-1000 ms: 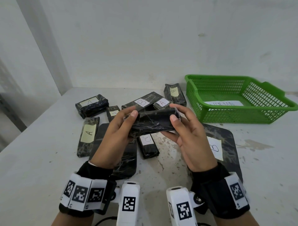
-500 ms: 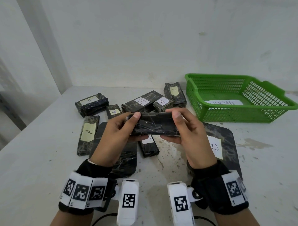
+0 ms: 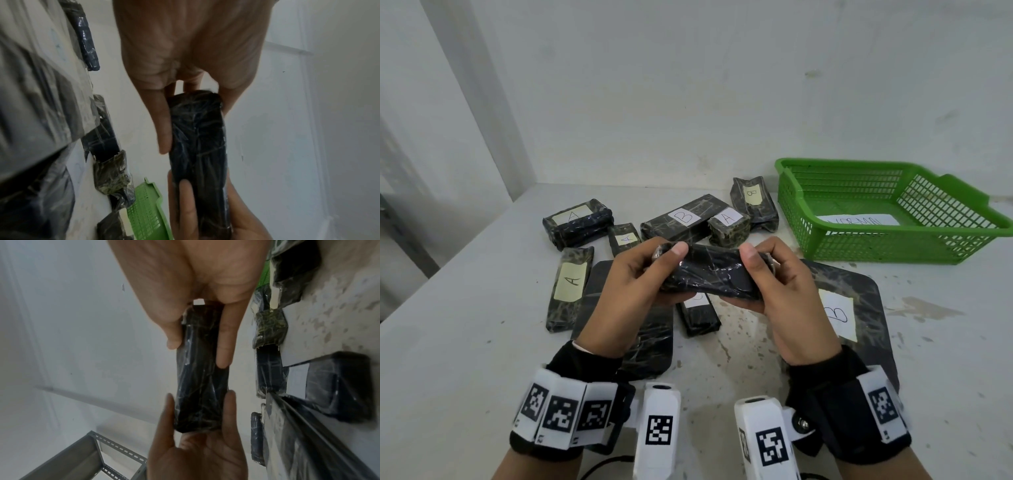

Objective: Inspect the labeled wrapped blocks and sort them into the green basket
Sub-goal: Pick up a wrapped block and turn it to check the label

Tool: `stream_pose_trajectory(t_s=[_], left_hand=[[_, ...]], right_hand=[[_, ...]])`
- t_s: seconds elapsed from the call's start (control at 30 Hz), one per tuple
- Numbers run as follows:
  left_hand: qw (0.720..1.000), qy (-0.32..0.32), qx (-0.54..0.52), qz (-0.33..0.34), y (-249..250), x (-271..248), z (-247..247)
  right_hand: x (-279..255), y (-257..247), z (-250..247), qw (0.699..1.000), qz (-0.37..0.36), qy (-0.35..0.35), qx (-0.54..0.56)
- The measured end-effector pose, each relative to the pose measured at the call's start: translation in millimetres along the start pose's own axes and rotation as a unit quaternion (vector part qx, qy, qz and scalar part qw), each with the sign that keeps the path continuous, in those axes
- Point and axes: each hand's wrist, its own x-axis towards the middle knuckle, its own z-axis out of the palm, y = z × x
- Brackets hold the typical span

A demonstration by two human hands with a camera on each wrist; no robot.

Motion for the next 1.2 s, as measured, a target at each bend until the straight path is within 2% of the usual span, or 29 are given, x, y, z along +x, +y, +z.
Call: stream_pose_trajectory(t_s=[0.07, 0.17, 0.3, 0.37, 0.53, 0.67, 0.83, 1.03, 1.2], left_hand=[[1.0, -0.009, -0.015, -0.004, 0.1, 0.1, 0.1], [1.0, 0.015, -0.024, 0.012, -0.4, 0.2, 1.3], [0.999, 0.027, -0.02, 0.022, -0.9, 0.1, 1.3], [0.999, 0.022, -0.018, 0.015, 0.7, 0.5, 0.1], [0.999, -0.023, -0.01, -0.024, 6.2, -3.5, 1.9], [1.0, 0.004, 0.002, -0.016, 5.4, -2.1, 2.9], [0.999, 0.03, 0.018, -0.007, 2.2, -0.1, 1.2], [0.999, -0.03, -0.02, -0.029, 8.1, -6.0, 6.0], [1.0, 0.004, -0.009, -0.01, 2.2, -3.3, 5.3]], right_hand=[[-0.3, 1.8, 0.8, 1.0, -0.008, 0.012, -0.003], [-1.3, 3.4, 2.5, 1.0, -0.01, 0.012, -0.01], [-2.4, 2.0, 5.8, 1.0, 0.023, -0.003, 0.0], [-3.2, 1.4, 6.3, 0.999, 0.036, -0.009, -0.002], [-3.0, 4.2, 7.0, 1.0, 0.0, 0.015, -0.019], [-3.7, 5.9, 7.8, 0.999, -0.009, 0.009, -0.029], [-5.6, 3.6, 8.7, 0.999, 0.043, -0.008, -0.019], [-4.2, 2.7, 5.3, 0.999, 0.014, 0.02, -0.025], [-5.9, 2.4, 7.8, 0.999, 0.023, 0.018, -0.028]])
